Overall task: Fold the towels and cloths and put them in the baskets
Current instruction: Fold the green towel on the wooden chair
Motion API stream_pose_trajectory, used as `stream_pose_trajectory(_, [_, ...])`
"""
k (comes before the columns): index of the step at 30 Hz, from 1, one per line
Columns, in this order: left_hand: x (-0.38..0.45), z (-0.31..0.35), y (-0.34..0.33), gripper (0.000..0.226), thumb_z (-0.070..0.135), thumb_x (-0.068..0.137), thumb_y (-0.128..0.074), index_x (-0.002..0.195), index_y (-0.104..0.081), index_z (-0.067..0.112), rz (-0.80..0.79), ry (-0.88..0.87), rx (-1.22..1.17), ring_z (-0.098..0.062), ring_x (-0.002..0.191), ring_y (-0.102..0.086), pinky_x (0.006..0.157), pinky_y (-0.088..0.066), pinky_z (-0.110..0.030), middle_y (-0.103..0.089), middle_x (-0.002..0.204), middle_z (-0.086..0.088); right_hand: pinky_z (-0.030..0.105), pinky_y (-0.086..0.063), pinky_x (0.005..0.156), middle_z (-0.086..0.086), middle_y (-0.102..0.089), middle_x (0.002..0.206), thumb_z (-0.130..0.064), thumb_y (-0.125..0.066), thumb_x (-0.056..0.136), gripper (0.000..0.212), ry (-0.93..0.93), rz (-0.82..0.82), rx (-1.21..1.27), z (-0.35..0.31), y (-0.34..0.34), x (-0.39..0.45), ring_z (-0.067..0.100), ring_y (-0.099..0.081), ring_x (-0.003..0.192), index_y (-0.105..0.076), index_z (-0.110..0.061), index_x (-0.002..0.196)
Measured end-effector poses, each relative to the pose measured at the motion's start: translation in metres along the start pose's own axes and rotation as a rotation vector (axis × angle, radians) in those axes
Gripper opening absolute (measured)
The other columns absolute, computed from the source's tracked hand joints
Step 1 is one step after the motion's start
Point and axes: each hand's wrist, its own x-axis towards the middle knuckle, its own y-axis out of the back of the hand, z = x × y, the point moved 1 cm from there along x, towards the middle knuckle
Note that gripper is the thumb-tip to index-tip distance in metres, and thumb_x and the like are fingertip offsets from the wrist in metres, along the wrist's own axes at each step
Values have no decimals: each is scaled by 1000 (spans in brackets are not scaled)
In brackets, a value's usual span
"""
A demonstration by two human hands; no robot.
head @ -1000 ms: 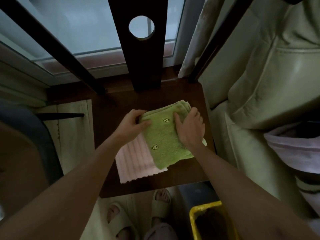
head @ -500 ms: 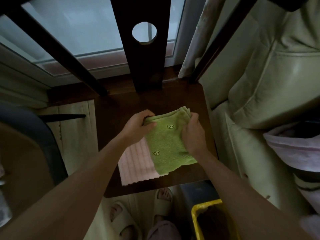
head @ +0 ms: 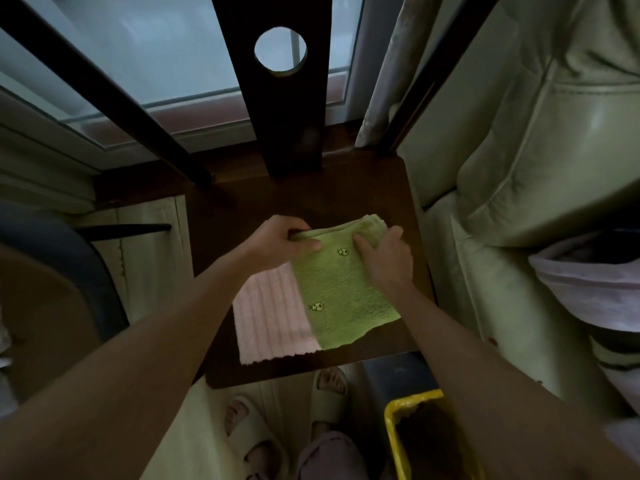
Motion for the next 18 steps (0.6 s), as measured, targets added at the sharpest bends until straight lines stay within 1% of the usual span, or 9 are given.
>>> stream_pose_trajectory(2, [-2, 5, 2, 17, 31, 90, -61, 105, -63, 22, -75, -33, 30, -6, 91, -61, 76, -51, -21, -62, 99, 6, 30, -48, 71, 1, -60, 95, -49, -64, 84, 45, -113, -169, 299, 1, 7, 4, 22, -61, 96, -55, -10, 106])
stream_pose_trajectory(3, [-4, 8, 3, 16, 31, 91, -60, 104, -63, 22, -117, -59, 53, -7, 91, -61, 76, -52, -23, -62, 99, 6, 28, -48, 68, -1, -62, 93, -48, -66, 83, 41, -116, -214, 366, 2, 11, 4, 20, -62, 93, -59, -12, 102])
stream_pose_trajectory(7, [-8, 13, 6, 9, 29, 96, -51, 102, -56, 24, -200, -123, 132, -14, 91, -64, 79, -56, -38, -63, 99, 2, 38, -51, 87, 0, -63, 107, -57, -60, 84, 52, -10, -250, 449, 9, 32, 0, 16, -61, 99, -58, -16, 116])
stream_pose_trajectory(9, [-11, 13, 4, 12, 31, 98, -47, 103, -54, 22, -223, -101, 164, -22, 91, -64, 80, -55, -44, -63, 99, -4, 38, -50, 87, 4, -63, 106, -55, -55, 88, 47, 79, -195, 409, 11, 42, -4, 18, -61, 97, -57, -15, 113])
stream_pose_trajectory(10, [-13, 14, 2, 13, 33, 98, -46, 102, -54, 22, -220, -96, 191, -23, 89, -64, 78, -55, -44, -63, 98, -4, 39, -50, 86, 7, -63, 103, -53, -54, 90, 46, 114, -151, 374, 11, 47, -6, 20, -61, 95, -57, -12, 109])
stream_pose_trajectory(12, [-15, 21, 1, 15, 37, 99, -43, 98, -53, 25, -154, -112, 293, -20, 79, -64, 67, -53, -35, -62, 88, -1, 42, -50, 82, 13, -63, 97, -51, -50, 93, 48, 158, -73, 322, 11, 55, -7, 25, -61, 90, -56, -4, 103])
stream_pose_trajectory(14, [-8, 34, 3, 20, 41, 99, -40, 96, -52, 26, -6, -164, 479, -14, 68, -61, 57, -47, -26, -59, 80, 3, 39, -48, 79, 14, -63, 95, -50, -46, 95, 49, 169, -5, 294, 8, 61, -6, 24, -58, 83, -55, -2, 103])
stream_pose_trajectory(16, [9, 46, 6, 26, 45, 98, -41, 95, -53, 23, 146, -202, 592, -12, 67, -59, 58, -44, -26, -59, 79, 3, 32, -42, 79, 9, -61, 102, -51, -42, 96, 50, 138, 40, 292, 1, 66, 0, 20, -55, 90, -54, -6, 114])
stream_pose_trajectory(18, [28, 54, 9, 27, 46, 96, -45, 97, -54, 21, 272, -164, 548, -15, 74, -58, 63, -44, -29, -60, 85, 1, 30, -37, 81, 6, -58, 109, -53, -38, 97, 53, 89, 62, 294, -9, 70, 12, 22, -55, 103, -52, -8, 122])
